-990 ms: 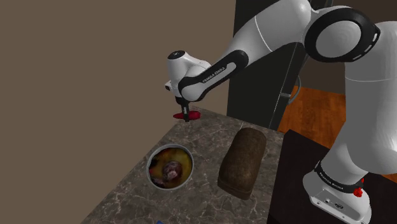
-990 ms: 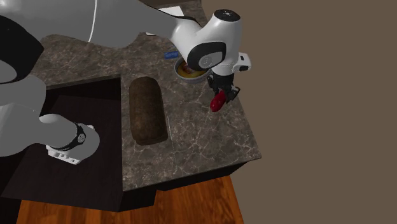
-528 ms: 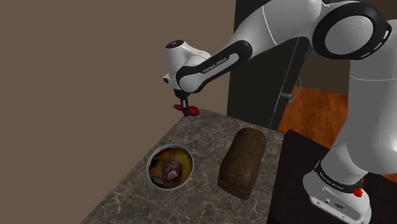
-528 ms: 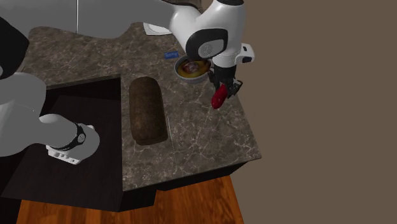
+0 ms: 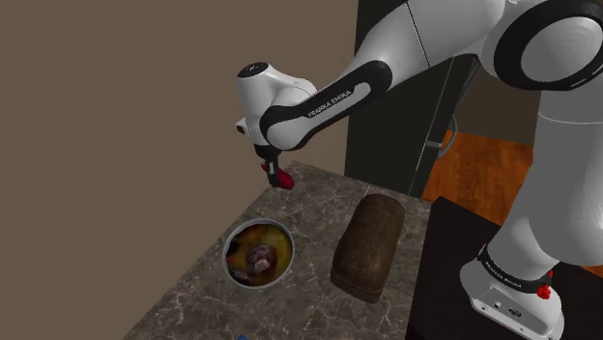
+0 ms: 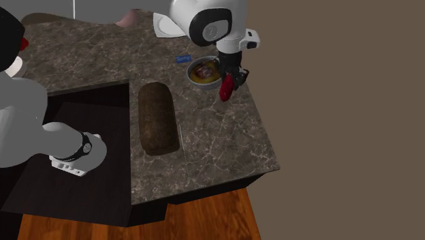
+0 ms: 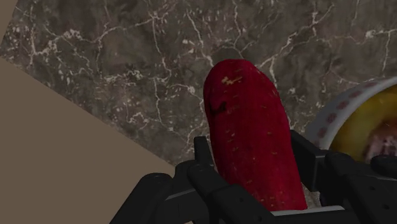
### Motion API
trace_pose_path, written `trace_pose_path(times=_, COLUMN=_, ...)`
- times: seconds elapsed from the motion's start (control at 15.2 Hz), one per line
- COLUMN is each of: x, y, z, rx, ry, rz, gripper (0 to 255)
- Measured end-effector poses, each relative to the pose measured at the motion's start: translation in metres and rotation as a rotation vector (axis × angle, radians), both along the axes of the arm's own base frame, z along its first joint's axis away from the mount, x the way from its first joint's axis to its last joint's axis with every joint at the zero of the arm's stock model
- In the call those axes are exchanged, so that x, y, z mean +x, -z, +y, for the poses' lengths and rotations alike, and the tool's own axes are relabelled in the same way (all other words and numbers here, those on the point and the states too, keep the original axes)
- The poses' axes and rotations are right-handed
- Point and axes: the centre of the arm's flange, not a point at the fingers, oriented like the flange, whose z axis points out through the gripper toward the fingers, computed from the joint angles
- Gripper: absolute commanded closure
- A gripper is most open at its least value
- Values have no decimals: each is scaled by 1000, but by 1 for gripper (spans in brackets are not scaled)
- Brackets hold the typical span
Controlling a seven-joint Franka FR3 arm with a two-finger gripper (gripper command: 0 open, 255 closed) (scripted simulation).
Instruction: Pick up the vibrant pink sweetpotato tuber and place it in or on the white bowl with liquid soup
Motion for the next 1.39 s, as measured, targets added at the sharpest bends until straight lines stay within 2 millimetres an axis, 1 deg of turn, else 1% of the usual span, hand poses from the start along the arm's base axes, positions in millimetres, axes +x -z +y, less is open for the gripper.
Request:
trace_pose_path(times=0.13, x=-16, y=-2, z=21, rx=0, ry=0, rz=0, gripper=255)
trace_pose_path(times=0.33, x=-31, y=-2, z=55, rx=0, ry=0, rz=0, gripper=255)
trace_pose_path(times=0.66, x=-72, y=-4, z=111, rx=0, ry=0, rz=0, gripper=255)
trace_pose_path(times=0.73, x=-80, y=-4, z=117, rx=0, ry=0, rz=0, gripper=255)
trace_pose_path(times=0.86, x=-90, y=-4, z=140, rx=0, ry=0, rz=0, gripper=255)
trace_pose_path(times=0.99, x=-96, y=1, z=146, rx=0, ry=1, rz=0, gripper=255)
trace_pose_path(times=1.39, x=-97, y=33, z=149, rx=-1, ry=1, rz=1, gripper=255)
